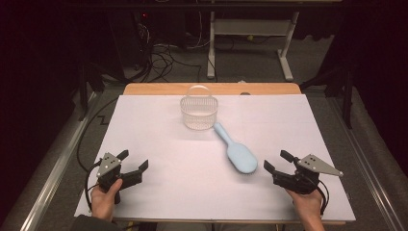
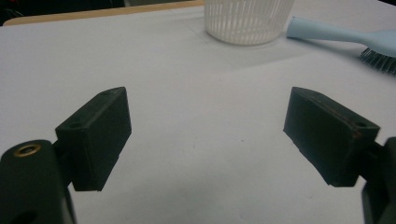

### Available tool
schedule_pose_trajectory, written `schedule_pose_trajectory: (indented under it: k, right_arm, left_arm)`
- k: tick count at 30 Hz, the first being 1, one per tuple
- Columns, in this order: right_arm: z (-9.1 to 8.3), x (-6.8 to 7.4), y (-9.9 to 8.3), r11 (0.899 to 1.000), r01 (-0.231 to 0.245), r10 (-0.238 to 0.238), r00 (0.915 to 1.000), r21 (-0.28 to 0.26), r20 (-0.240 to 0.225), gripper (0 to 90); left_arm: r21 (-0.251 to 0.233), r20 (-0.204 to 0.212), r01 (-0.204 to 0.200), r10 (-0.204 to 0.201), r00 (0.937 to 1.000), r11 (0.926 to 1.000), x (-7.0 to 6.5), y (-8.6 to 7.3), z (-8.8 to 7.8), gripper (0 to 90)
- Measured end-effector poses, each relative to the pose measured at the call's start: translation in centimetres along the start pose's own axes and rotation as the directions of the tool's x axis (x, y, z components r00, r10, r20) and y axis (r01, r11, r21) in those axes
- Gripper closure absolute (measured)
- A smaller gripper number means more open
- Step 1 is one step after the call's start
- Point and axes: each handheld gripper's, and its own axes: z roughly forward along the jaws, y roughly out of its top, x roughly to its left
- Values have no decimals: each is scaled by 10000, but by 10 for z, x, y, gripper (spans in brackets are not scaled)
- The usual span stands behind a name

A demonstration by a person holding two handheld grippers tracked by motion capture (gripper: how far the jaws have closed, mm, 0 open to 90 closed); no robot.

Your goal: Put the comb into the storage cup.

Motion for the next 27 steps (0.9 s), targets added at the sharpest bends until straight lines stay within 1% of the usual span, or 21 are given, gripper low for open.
schedule_pose_trajectory:
  k: [8, 12, 17, 21, 24, 27]
  right_arm:
    - [8, 5, 8, 9998, -75, 69, 9995, -200, -319, 240]
    - [14, 8, 13, 9998, -98, 89, 9988, -189, -477, 241]
    - [20, 12, 21, 9995, -1, -18, 9983, -323, -583, 244]
    - [26, 14, 24, 9997, -25, 11, 9984, -249, -565, 245]
    - [31, 15, 27, 9999, -48, 41, 9980, -104, -626, 260]
    - [36, 17, 31, 9999, -132, 125, 9976, -105, -688, 268]
  left_arm:
    - [-1, -1, -1, 1, 10000, 10000, 0, 0, 0, 159]
    - [-11, -5, 9, -9, 10000, 10000, 0, 0, 0, 159]
    - [-23, -23, 25, -25, 10000, 10000, 0, 0, 0, 159]
    - [-31, -34, 39, -40, 10000, 10000, 1, 0, 0, 159]
    - [-16, -25, 33, -33, 10000, 10000, 1, 0, 0, 159]
    - [-13, -19, 33, -33, 10000, 10000, 1, 0, 0, 159]
